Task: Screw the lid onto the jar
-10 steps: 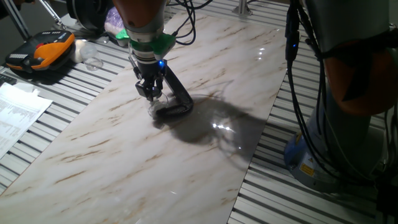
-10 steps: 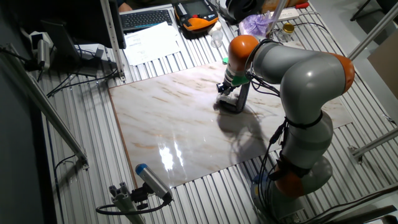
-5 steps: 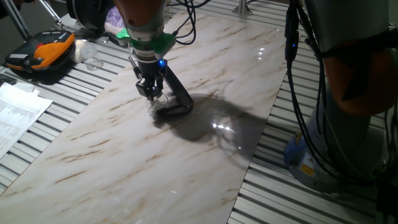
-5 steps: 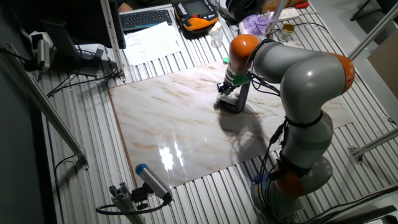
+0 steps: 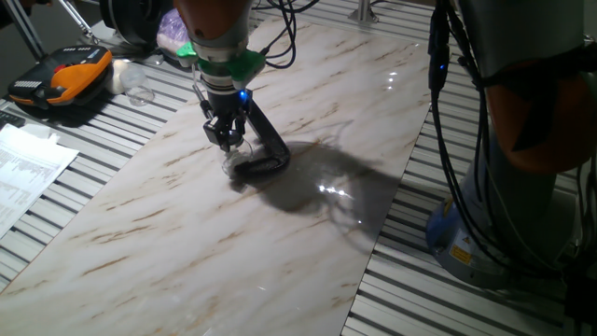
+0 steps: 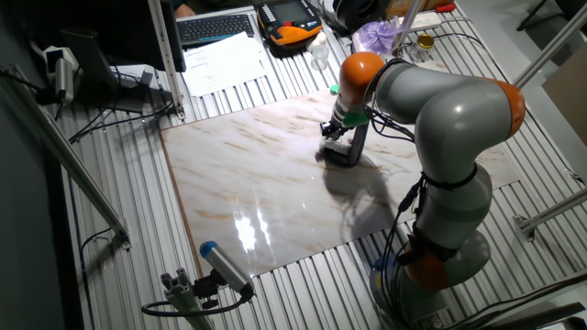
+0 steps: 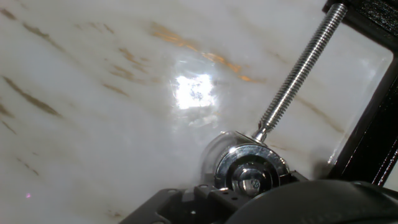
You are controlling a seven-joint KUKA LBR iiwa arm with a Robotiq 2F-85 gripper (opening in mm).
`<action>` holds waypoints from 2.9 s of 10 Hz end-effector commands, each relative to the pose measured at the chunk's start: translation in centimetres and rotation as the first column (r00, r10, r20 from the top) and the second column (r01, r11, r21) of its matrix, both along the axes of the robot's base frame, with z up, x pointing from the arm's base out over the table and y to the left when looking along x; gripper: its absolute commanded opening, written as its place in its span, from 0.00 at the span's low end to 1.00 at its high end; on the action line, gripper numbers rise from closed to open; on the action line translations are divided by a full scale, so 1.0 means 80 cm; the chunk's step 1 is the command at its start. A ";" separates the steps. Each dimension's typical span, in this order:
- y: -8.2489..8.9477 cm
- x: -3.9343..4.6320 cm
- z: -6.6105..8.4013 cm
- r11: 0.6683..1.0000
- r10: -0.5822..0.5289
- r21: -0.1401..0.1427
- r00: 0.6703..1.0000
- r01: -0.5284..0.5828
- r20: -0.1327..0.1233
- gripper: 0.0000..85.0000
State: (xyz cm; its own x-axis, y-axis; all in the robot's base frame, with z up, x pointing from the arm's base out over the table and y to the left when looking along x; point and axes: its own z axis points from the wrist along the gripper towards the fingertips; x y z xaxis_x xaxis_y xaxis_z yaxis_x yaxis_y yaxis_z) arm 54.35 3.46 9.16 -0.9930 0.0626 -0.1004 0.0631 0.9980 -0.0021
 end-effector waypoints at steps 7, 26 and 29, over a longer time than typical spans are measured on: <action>-0.009 -0.001 0.012 1.000 -0.018 -0.014 1.000 0.018 0.009 0.80; -0.013 -0.002 0.025 0.998 0.058 -0.010 0.998 -0.058 -0.024 0.40; -0.012 -0.004 0.027 0.998 0.055 -0.009 0.998 -0.055 -0.022 0.60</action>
State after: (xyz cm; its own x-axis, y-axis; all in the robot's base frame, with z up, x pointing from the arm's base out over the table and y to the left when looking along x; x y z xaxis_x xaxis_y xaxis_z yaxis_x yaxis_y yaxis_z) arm 54.00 2.48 11.29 -0.9969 0.0066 -0.0785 0.0076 0.9999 -0.0122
